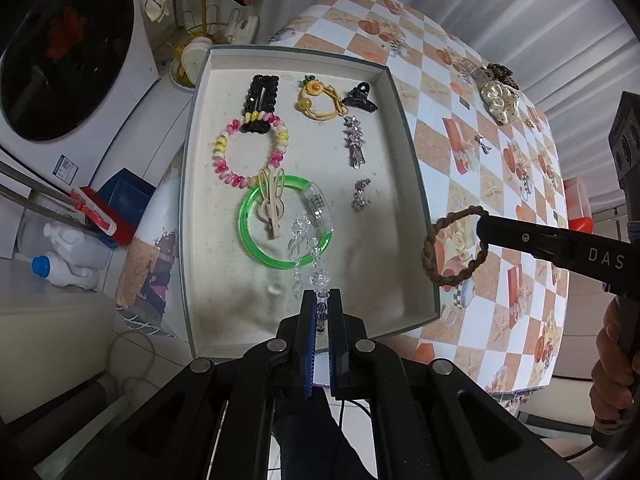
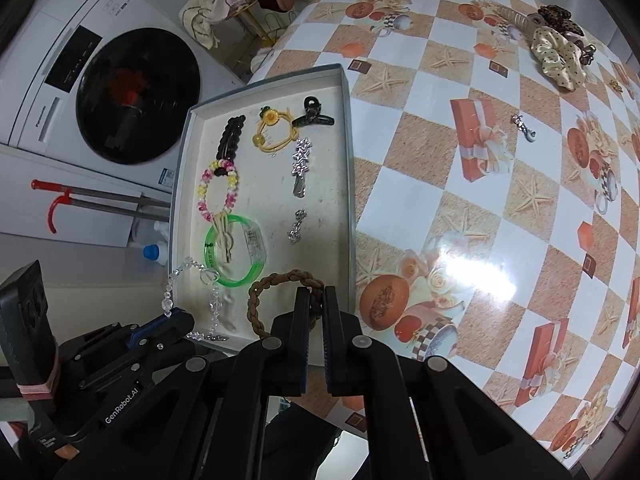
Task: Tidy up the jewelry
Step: 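Carry both bracelets to the white tray and open both tools to release them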
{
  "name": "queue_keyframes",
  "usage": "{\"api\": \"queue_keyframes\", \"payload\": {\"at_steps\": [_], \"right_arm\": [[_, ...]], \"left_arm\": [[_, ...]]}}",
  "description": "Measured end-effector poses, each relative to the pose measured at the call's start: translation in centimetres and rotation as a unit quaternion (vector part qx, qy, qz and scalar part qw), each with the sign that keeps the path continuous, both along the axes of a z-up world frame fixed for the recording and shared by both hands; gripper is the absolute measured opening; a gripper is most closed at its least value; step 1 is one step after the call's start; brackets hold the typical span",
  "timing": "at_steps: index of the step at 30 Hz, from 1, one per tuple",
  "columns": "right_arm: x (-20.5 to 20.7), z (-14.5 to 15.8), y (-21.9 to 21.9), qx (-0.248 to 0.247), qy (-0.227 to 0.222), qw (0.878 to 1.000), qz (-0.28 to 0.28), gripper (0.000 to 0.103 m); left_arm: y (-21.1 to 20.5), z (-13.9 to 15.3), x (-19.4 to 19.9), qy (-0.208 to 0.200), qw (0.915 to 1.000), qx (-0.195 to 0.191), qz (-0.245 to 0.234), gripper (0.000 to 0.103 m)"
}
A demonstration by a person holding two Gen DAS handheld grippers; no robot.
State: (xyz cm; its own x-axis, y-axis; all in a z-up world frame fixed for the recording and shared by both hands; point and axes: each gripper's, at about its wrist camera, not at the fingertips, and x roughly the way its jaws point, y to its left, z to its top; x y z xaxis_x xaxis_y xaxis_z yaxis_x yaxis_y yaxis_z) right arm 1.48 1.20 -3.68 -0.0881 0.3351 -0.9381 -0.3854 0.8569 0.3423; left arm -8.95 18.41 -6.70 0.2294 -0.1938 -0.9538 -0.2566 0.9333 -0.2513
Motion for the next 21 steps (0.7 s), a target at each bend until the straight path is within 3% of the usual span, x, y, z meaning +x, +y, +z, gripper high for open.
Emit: {"api": "queue_keyframes", "payload": {"at_steps": [11, 21], "right_arm": [[-1.3, -1.8, 1.6, -0.02, 0.01, 0.999, 0.028, 0.006], [-1.0, -4.9, 3.3, -0.052, 0.013, 0.998, 0.042, 0.006]], "left_arm": [[0.0, -3.1, 0.4, 0.028, 0.9995, 0.001, -0.018, 0.01], [0.6, -5.5, 1.1, 0.045, 0.9975, 0.052, -0.018, 0.01]]}}
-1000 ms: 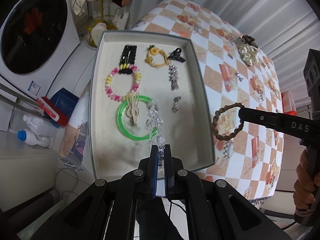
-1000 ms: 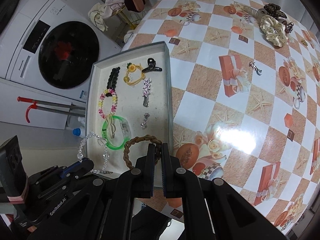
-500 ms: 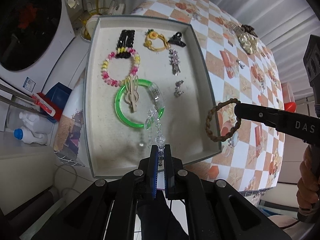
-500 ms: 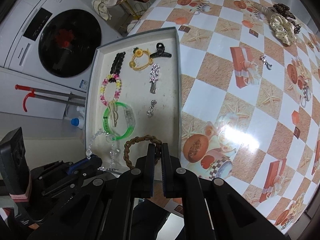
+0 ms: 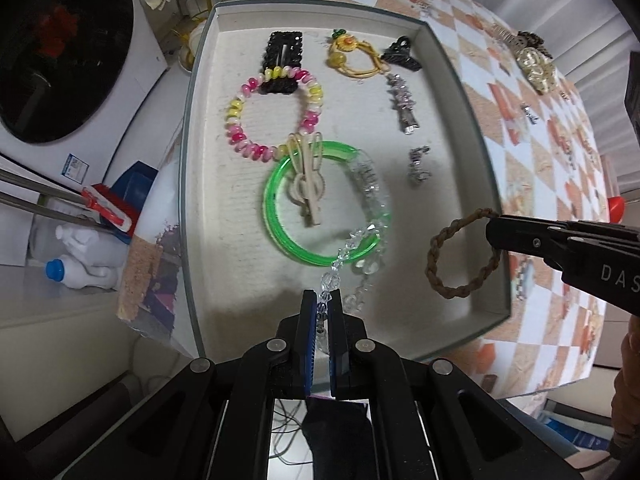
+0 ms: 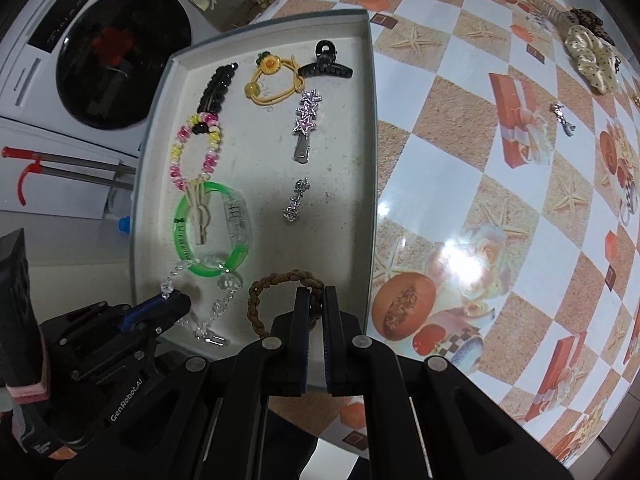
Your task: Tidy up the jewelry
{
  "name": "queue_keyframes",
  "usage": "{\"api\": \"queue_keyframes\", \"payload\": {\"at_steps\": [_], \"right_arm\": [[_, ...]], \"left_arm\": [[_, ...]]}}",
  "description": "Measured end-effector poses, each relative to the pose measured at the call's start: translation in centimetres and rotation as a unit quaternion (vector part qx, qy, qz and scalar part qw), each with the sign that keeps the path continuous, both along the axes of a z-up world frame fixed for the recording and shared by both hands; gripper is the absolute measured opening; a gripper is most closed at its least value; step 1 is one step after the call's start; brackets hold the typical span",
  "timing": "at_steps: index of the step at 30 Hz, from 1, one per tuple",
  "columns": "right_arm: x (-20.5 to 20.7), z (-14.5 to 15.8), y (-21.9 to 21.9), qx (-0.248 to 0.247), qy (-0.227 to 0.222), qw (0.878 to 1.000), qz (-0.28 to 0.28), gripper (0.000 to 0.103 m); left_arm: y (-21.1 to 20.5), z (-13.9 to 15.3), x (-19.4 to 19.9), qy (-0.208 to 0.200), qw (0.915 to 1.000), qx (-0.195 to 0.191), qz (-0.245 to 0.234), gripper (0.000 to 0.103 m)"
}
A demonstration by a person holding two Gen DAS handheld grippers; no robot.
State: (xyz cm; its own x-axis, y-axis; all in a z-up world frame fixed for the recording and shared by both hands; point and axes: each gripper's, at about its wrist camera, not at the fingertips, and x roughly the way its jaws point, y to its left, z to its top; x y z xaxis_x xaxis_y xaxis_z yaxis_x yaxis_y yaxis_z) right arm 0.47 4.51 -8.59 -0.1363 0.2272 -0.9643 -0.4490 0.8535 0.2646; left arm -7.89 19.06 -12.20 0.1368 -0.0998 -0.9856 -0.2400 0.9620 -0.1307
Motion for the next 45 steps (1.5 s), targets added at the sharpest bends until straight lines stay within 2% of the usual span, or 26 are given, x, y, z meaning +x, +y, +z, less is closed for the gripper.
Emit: {"api": "queue_keyframes", "payload": {"at_steps": [8, 18, 19, 21, 23, 27, 33, 34, 35, 36, 38, 40, 45], "right_arm": [[0.6, -2.2, 1.4, -0.016, 0.003, 1.0, 0.008, 0.006], [0.8, -4.5, 3.2, -0.021, 0.027, 0.999, 0.018, 0.008], [0.8, -4.5, 3.2, -0.021, 0.029, 0.999, 0.017, 0.01], [0.8, -4.2, 3.1, -0.015, 0.029, 0.999, 0.015, 0.023], [1.0, -3.4, 3.2, -0.006, 0.019, 1.0, 0.013, 0.055], [1.5, -1.1, 2.9, 0.011, 0.001, 1.0, 0.006, 0.056], [2.5, 0.9, 0.1, 0.006, -0.007, 0.999, -0.031, 0.057], [2.4, 1.0, -0.4, 0.006, -0.007, 0.999, -0.035, 0.057], [2.3, 1.2, -0.9, 0.005, -0.007, 0.999, -0.04, 0.057], [2.0, 1.5, -1.8, 0.005, -0.007, 0.999, -0.043, 0.057], [2.1, 2.3, -2.6, 0.005, -0.006, 0.999, -0.049, 0.057], [2.2, 2.3, -2.6, 0.003, -0.006, 0.999, -0.053, 0.057], [1.9, 2.5, -3.0, 0.002, -0.006, 0.998, -0.057, 0.057]], "left_arm": [[-0.5, -1.3, 0.5, 0.016, 0.9988, 0.046, -0.008, 0.01], [-0.3, -1.6, 0.6, 0.032, 0.9965, 0.078, -0.004, 0.01], [-0.2, -1.4, 0.6, 0.031, 0.9966, 0.076, -0.002, 0.01], [-0.1, -0.6, 0.7, 0.022, 0.9968, 0.076, 0.004, 0.01], [-0.1, 0.1, 0.8, 0.015, 0.9968, 0.078, 0.004, 0.01], [-0.3, 1.2, 0.9, 0.007, 0.997, 0.077, 0.003, 0.01], [-0.7, 2.1, 0.5, 0.005, 0.9976, 0.069, 0.0, 0.01], [-0.7, 2.0, 0.4, 0.006, 0.9976, 0.069, 0.0, 0.026], [-0.7, 2.0, 0.3, 0.008, 0.9975, 0.07, 0.0, 0.051], [-0.6, 2.0, 0.2, 0.009, 0.9968, 0.079, 0.005, 0.103], [-0.9, 2.7, 0.0, -0.008, 0.995, 0.099, 0.008, 0.103], [-0.8, 2.9, 0.2, -0.005, 0.9958, 0.091, 0.004, 0.103], [-1.1, 4.1, 0.6, -0.015, 0.9944, 0.104, 0.002, 0.103]]}}
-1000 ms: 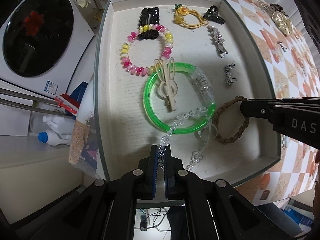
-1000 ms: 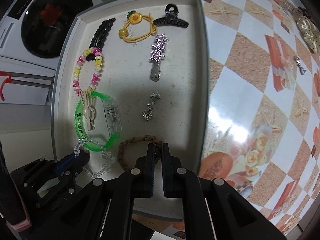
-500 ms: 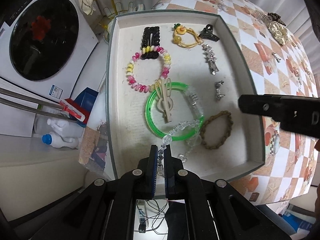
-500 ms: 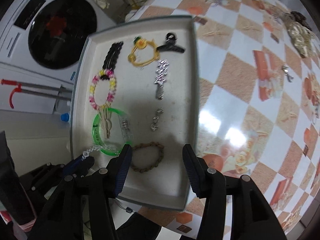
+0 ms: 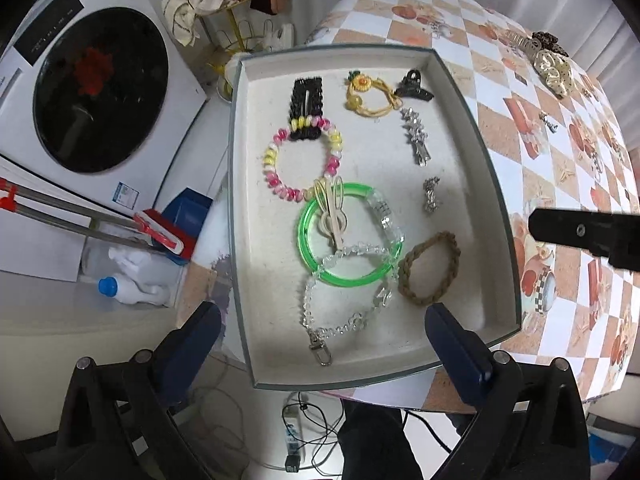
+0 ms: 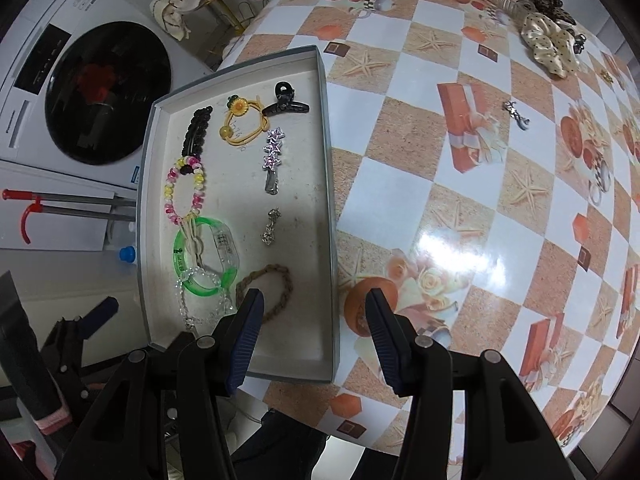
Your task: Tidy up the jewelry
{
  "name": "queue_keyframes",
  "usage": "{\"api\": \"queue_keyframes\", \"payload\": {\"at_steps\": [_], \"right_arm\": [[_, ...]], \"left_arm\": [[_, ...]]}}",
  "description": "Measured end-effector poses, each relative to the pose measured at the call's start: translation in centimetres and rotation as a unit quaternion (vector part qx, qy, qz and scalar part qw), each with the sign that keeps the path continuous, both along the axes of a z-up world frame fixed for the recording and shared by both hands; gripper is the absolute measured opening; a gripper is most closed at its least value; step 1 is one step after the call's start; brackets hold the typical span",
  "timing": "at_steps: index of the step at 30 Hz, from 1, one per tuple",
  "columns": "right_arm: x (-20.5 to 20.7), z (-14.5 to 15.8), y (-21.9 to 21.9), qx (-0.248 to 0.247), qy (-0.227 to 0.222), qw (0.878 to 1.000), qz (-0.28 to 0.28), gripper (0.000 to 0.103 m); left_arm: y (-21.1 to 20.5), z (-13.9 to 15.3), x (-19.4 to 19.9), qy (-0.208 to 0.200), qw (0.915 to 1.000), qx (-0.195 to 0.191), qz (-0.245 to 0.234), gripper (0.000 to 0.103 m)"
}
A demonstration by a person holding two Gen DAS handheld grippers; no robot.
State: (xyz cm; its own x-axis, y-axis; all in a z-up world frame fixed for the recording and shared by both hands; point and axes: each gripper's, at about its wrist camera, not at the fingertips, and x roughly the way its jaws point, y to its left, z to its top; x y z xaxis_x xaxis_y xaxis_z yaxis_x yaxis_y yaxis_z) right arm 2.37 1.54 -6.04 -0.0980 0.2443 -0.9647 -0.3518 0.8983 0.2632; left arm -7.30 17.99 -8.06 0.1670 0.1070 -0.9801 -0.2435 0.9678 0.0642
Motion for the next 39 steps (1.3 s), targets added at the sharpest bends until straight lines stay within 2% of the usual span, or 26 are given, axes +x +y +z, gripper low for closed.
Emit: {"api": "queue_keyframes", "payload": {"at_steps": [2, 5, 7, 9, 16, 19, 27, 39], "right_arm": [[-0.1, 0.3, 0.0, 0.001, -0.002, 1.0, 0.003, 0.059], [-0.3, 0.9, 0.2, 0.002, -0.006, 1.0, 0.009, 0.072], [-0.4, 1.6, 0.3, 0.001, -0.014, 1.0, 0.014, 0.074], [-0.5, 2.5, 0.3, -0.005, -0.024, 0.999, 0.02, 0.083], [-0.8, 6.1, 1.0, -0.03, -0.087, 0.994, 0.054, 0.086], [-0.9, 7.7, 1.2, -0.031, -0.11, 0.991, 0.066, 0.086], [-1.3, 10.2, 1.6, -0.029, -0.12, 0.989, 0.08, 0.086], [-2.0, 10.8, 2.4, -0.037, -0.129, 0.986, 0.099, 0.086]], "left_arm": [[-0.2, 0.7, 0.0, -0.005, 1.0, 0.002, 0.002, 0.103], [-0.1, 1.9, -0.1, -0.011, 0.9999, 0.006, 0.01, 0.103], [0.2, 2.9, -0.2, -0.015, 0.9997, 0.009, 0.016, 0.103], [0.3, 3.7, -0.3, -0.017, 0.9996, 0.012, 0.02, 0.103], [0.9, 6.9, -0.5, -0.025, 0.9988, 0.017, 0.039, 0.103], [1.2, 7.9, -0.7, -0.025, 0.9987, 0.006, 0.045, 0.103], [1.2, 10.4, -1.4, -0.043, 0.9972, 0.018, 0.058, 0.103], [1.4, 11.2, -1.8, -0.045, 0.9963, 0.032, 0.065, 0.103]]}}
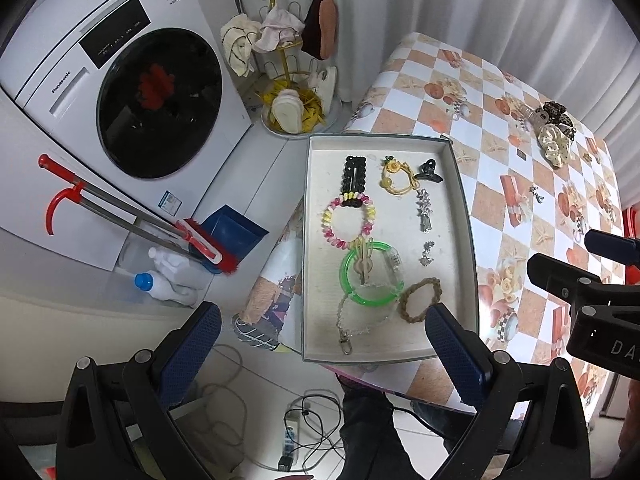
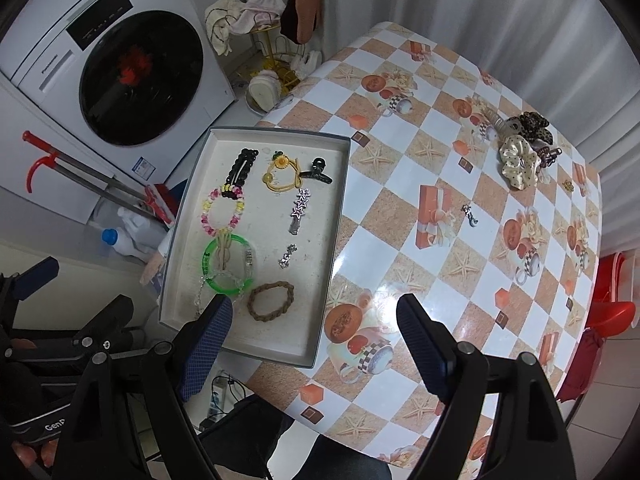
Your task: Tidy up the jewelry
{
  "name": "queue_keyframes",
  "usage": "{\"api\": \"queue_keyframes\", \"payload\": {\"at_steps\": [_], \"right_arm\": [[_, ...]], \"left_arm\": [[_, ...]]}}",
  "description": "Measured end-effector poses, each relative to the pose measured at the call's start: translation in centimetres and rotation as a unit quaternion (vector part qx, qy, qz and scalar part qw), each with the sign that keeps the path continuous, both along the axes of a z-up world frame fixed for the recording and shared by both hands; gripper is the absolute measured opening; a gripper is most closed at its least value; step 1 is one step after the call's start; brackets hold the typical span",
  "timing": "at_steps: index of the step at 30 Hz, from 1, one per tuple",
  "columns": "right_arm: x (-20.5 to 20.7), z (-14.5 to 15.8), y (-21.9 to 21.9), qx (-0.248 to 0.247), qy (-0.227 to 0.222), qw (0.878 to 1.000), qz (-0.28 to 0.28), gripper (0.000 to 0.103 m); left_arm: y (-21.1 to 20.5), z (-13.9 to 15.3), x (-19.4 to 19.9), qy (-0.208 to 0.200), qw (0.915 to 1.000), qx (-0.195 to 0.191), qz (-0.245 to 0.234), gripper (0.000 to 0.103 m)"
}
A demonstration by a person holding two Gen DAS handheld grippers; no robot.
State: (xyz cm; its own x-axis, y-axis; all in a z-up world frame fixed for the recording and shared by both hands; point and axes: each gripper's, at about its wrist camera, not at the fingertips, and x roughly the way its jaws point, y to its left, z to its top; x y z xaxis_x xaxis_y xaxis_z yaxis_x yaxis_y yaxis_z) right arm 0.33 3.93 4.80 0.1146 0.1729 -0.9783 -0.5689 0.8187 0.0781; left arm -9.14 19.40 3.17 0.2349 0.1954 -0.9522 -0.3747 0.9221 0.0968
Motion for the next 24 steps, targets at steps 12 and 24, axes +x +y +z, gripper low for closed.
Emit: {"api": "queue_keyframes", "payload": {"at_steps": [12, 24], "right_arm": [[-0.5, 0.5, 0.4, -0.002, -0.015, 1.0, 0.009, 0.086], [-0.5, 1.1, 0.7, 0.001, -0.021, 1.0, 0.011, 0.086]], "left_arm": [[-0.2, 0.1, -0.3, 0.002, 1.0, 0.006, -0.002, 0.103], [-0.1, 0.3, -0.2, 0.002, 1.0, 0.008, -0.003, 0.103]]}}
